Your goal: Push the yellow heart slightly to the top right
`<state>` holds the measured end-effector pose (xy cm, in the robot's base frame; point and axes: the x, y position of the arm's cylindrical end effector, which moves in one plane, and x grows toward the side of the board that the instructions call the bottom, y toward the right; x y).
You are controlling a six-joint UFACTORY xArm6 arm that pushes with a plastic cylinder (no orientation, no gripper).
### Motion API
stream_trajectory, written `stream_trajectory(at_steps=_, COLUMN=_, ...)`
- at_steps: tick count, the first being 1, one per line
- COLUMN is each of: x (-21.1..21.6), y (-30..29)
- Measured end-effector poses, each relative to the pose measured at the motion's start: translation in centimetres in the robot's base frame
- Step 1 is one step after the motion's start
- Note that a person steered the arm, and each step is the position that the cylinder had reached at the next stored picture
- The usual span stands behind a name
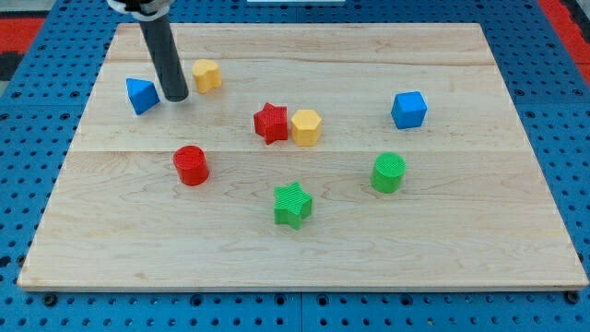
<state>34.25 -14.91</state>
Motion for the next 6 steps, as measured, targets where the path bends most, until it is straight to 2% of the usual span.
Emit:
stream_trajectory(at_steps=1, x=-2.2, y=1.4)
stream_trajectory(at_steps=2, x=-4.5, y=-5.6)
stream_trajectory(at_steps=3, x=-4.5, y=0.8)
stream_trajectory(at_steps=4, x=-6.2, y=3.1)
stream_trajectory(at_steps=5, x=-7.5, y=2.3)
stream_trajectory(at_steps=6, x=-4.1, y=1.6)
